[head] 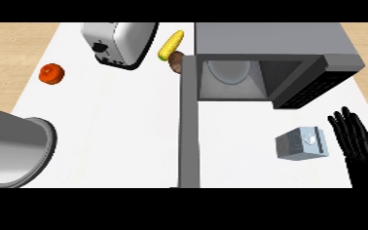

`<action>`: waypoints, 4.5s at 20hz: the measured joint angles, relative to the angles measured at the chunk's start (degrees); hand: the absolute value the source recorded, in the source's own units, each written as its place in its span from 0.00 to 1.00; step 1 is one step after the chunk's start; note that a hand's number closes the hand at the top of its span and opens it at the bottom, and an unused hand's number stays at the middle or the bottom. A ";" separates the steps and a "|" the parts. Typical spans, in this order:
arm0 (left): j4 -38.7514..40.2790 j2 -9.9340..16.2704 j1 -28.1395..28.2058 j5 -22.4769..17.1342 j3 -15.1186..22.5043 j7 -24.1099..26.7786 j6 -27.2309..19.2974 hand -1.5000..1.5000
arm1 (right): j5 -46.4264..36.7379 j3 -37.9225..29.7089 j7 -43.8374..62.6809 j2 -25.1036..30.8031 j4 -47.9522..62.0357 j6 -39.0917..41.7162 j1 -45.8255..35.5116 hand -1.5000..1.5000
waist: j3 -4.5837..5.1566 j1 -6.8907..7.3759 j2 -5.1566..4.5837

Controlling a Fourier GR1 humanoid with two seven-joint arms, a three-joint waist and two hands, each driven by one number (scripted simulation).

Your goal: Pick up the milk, place it into the microwave and close the microwave

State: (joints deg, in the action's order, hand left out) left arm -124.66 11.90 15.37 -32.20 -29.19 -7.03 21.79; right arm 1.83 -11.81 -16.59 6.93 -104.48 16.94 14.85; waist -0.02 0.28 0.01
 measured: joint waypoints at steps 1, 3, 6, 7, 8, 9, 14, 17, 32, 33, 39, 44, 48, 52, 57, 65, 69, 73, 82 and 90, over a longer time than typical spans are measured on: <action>-0.34 -0.08 0.14 -0.40 -0.34 -0.44 0.22 0.00 | 0.14 -0.66 -0.41 0.14 0.62 0.15 0.15 0.00 | 0.00 -0.03 -0.01; -0.44 -0.72 -0.13 -0.13 -0.31 -0.80 0.30 0.00 | -1.20 -1.11 -2.14 -0.08 3.97 -0.64 -1.17 0.00 | 0.01 -0.06 0.00; -1.73 -1.55 0.89 -0.48 -1.18 -1.17 1.13 0.00 | -2.70 -2.22 -5.84 0.30 9.08 -0.81 -1.73 0.00 | 0.01 -0.04 0.02; -2.16 -1.38 0.82 -1.03 -1.55 -1.76 0.94 0.00 | -2.99 -2.84 -8.05 0.63 11.72 -0.56 -1.88 0.00 | 0.00 -0.03 0.01; -2.21 -1.52 1.60 -1.59 -2.05 -1.71 1.67 0.00 | -3.32 -3.56 -10.19 1.21 14.49 -0.27 -2.19 0.00 | -0.01 0.04 0.01; -1.90 -1.19 1.06 -1.87 -2.57 -1.96 1.81 0.00 | -3.81 -3.56 -11.34 1.22 16.01 -0.28 -2.53 0.00 | -0.01 -0.01 0.01; -2.43 -1.79 1.03 -2.52 -4.19 -2.53 2.82 0.00 | -4.28 -5.36 -17.47 3.42 25.84 1.35 -5.44 0.00 | 0.00 -0.01 0.01; -2.41 -2.09 0.88 -2.74 -4.66 -2.99 3.40 0.00 | -6.00 -5.45 -22.54 4.44 33.24 1.57 -7.79 0.00 | -0.01 0.04 -0.01; -2.91 -3.52 1.31 -5.71 -8.16 -4.95 6.96 0.00 | -11.66 -6.42 -36.78 8.43 62.85 -5.14 -21.93 0.00 | -0.03 0.30 -0.06; -3.43 -4.27 1.63 -5.22 -7.81 -5.04 7.14 0.00 | -12.18 -6.26 -37.75 8.29 65.07 -6.00 -23.00 0.00 | -0.03 0.34 -0.07; -1.64 -3.02 0.68 -6.35 -9.24 -5.34 8.07 0.00 | -13.60 -5.34 -40.94 9.16 73.77 -7.29 -27.91 1.00 | -0.05 0.48 -0.13; -1.41 -3.68 0.19 -5.40 -8.93 -5.30 8.09 0.00 | -14.57 -4.28 -43.43 8.89 73.66 -9.28 -28.83 1.00 | 0.03 0.36 -0.05; -1.25 -4.00 0.39 -5.20 -9.26 -5.07 8.55 0.00 | -14.11 -3.74 -44.09 8.52 73.43 -9.32 -29.80 1.00 | 0.04 0.34 -0.05; -1.47 -3.96 0.57 -5.81 -9.70 -5.56 8.61 0.00 | -13.20 -3.82 -43.82 6.07 73.51 -10.45 -31.18 1.00 | 0.08 0.30 -0.02; -0.73 -2.55 0.07 -7.66 -11.08 -6.44 8.64 0.00 | -12.19 -3.88 -42.13 1.23 72.02 -14.36 -33.66 1.00 | 0.02 0.23 0.00; -0.38 -3.41 -0.02 -7.10 -11.89 -6.31 9.28 0.00 | -9.74 1.78 -34.28 -3.79 55.04 -12.12 -28.94 1.00 | 0.06 -0.46 0.22; 0.42 -3.13 0.28 -7.96 -13.04 -6.36 10.00 0.00 | -9.74 5.67 -27.61 -5.47 45.82 -15.69 -27.17 1.00 | 0.06 -0.32 0.19; 2.54 -2.79 0.43 -8.40 -14.16 -5.44 12.03 0.00 | -9.17 10.34 -22.31 -6.37 41.75 -21.79 -28.24 1.00 | 0.04 -0.08 0.12; 3.45 -2.91 -0.14 -8.20 -14.56 -5.84 12.78 0.00 | -12.55 12.56 -11.59 -6.36 44.86 -31.89 -41.02 1.00 | 0.01 0.37 -0.04; 4.58 -2.87 -0.61 -7.79 -14.71 -5.18 14.05 0.00 | -17.78 9.56 -9.92 -3.92 62.36 -37.38 -55.86 1.00 | -0.29 1.21 -0.44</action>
State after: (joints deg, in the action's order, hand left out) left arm -120.08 9.03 14.76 -39.99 -43.89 -12.21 35.84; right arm -15.95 -2.25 -26.51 3.01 -42.12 -20.44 -41.00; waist -0.31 1.49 -0.42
